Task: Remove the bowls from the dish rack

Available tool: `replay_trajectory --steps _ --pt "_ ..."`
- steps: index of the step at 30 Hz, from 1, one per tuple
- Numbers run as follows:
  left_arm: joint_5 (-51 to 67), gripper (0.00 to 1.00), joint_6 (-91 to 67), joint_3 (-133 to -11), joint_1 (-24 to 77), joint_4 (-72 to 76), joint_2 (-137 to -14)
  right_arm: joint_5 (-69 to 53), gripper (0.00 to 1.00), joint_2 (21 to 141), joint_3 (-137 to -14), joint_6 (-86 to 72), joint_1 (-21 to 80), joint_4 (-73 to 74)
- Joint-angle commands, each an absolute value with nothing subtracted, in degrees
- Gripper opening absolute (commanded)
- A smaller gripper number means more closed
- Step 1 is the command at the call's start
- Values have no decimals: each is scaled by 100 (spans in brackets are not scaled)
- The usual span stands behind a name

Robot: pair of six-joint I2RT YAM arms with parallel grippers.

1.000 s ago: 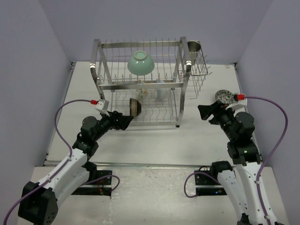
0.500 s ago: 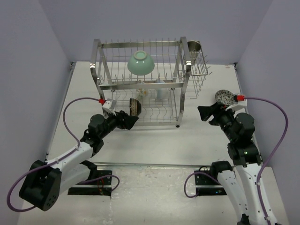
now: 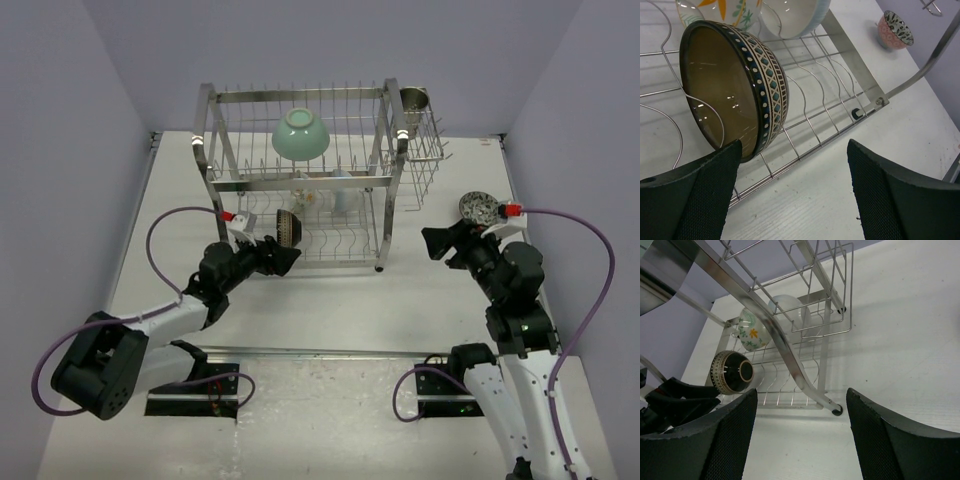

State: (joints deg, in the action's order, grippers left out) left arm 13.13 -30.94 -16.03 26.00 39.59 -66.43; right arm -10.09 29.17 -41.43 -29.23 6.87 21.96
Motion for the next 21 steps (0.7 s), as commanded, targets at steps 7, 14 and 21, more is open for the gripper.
replay_trajectory --steps 7,14,21 --pt "1116 85 -2936 -1995 2707 4605 -7101 -1134 73 2821 -4113 -2760 765 2197" --pt "1037 82 -2821 -2171 2725 4667 -7329 -1107 73 2839 -4113 -2733 791 2224" --pt "1011 75 -2733 -2294 2725 4965 -7839 -1046 73 2821 -4140 -2716 826 2276"
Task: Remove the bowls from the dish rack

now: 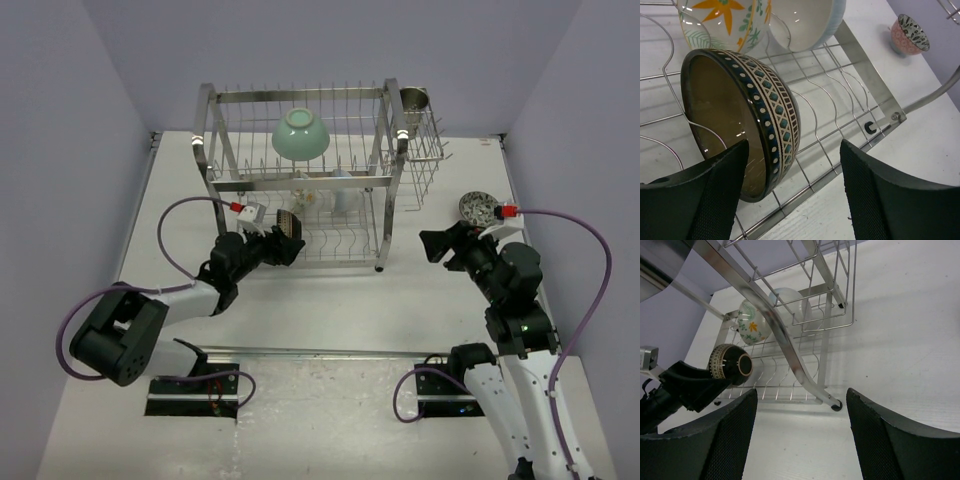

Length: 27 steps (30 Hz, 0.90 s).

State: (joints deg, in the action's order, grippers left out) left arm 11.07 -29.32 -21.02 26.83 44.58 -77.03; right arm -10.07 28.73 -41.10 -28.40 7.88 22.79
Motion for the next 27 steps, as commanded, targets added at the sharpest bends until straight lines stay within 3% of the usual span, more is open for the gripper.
replay_trajectory --steps 1,10,22,24,27 --pt "1011 74 -2733 -2294 2725 5009 -7953 -1037 73 2813 -4131 -2716 826 2285" --pt "712 56 -2769 -2215 2725 5335 -8226 -976 73 2804 -4122 -2681 888 2312" --pt "361 16 -2540 -2312 2725 5309 -8244 -984 72 2883 -4052 -2681 940 2250" --pt "308 2 -2540 -2224 2725 5396 -8218 -984 72 2900 -4069 -2672 958 2250" --pt "220 0 -2575 -2066 2725 5572 -8113 -976 72 2927 -4061 -2672 967 2241"
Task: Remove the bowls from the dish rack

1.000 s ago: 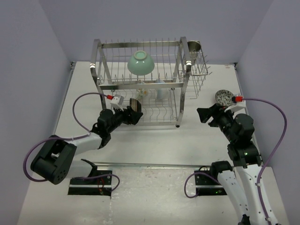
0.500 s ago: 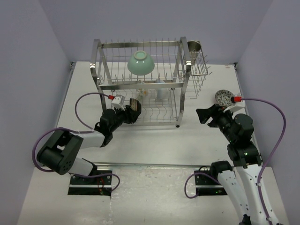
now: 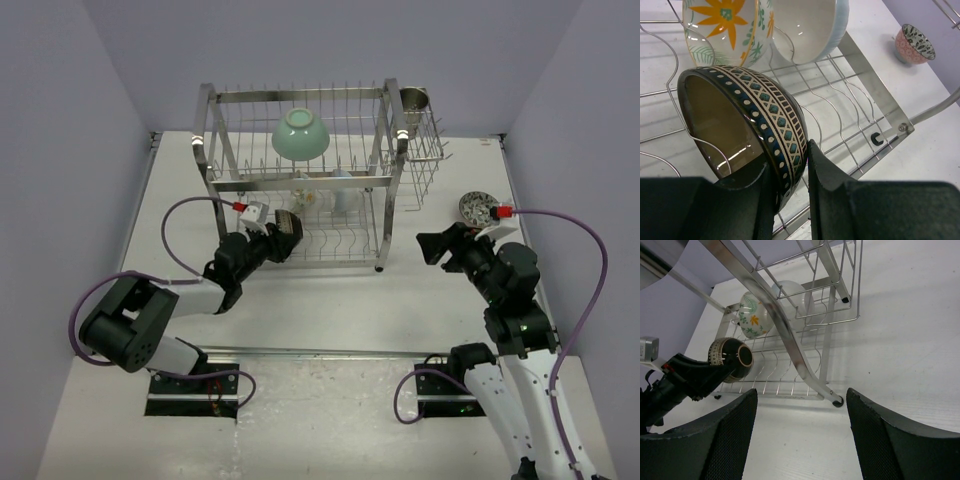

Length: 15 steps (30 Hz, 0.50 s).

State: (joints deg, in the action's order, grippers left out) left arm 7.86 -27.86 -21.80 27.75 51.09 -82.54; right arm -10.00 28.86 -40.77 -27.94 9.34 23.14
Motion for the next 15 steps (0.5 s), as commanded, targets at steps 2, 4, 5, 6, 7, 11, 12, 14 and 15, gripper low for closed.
replay_trajectory --steps 2,4,5,6,7,11,12,14,15 --pt "193 0 -2558 -1987 2725 5686 -8086 -967 72 2944 -4052 -2672 984 2233" --pt "254 0 -2549 -1925 2725 5800 -8069 -949 72 2971 -4061 -2672 1002 2232" --pt "298 0 -2575 -1864 2725 6044 -8060 -941 72 2979 -4052 -2672 1002 2232" --pt "342 0 -2584 -1724 2725 6160 -8033 -923 72 2971 -4043 -2663 1002 2224" --pt "421 0 -2610 -1636 2725 6300 -7946 -914 72 2971 -4043 -2663 1011 2224" --pt "606 0 -2742 -1398 2725 6881 -7691 -888 72 3014 -4052 -2654 1020 2206" --pt "720 0 -2760 -1380 2725 6951 -7630 -870 72 3032 -4060 -2654 1028 2223" --pt "826 0 -2830 -1380 2725 7127 -7568 -870 72 3032 -4052 -2654 1028 2224" --pt "931 0 -2847 -1380 2716 7189 -7506 -844 72 3024 -4034 -2654 1028 2224"
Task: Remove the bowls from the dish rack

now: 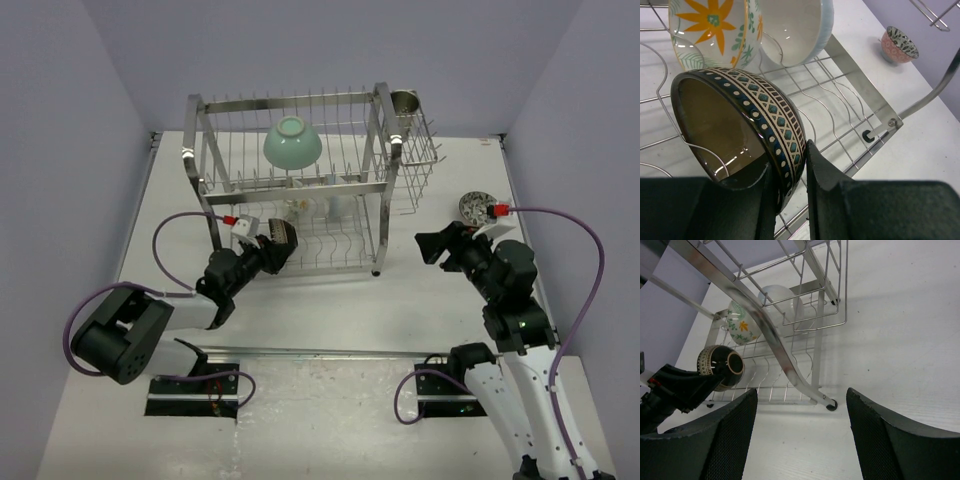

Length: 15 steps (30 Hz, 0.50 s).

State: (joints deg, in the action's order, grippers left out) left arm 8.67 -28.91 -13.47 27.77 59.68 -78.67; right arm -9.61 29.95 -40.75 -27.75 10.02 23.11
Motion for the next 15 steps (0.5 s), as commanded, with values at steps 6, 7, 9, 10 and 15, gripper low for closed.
replay_trajectory --steps 6,7,9,10,15 --pt "1291 0 -2918 -1599 2663 7532 -7716 -817 72 2997 -4025 -2646 1037 2250" --pt "1353 0 -2944 -1634 2654 7611 -7804 -817 72 2988 -4017 -2646 1037 2250" --pt "1546 0 -3041 -1731 2593 7891 -8119 -809 72 2971 -4017 -2646 1037 2267" --pt "1599 0 -3145 -1740 2575 8023 -8252 -817 72 2971 -4025 -2646 1037 2259" --pt "2090 0 -3690 -1653 2330 9411 -9173 -809 72 3049 -4008 -2637 1055 2241"
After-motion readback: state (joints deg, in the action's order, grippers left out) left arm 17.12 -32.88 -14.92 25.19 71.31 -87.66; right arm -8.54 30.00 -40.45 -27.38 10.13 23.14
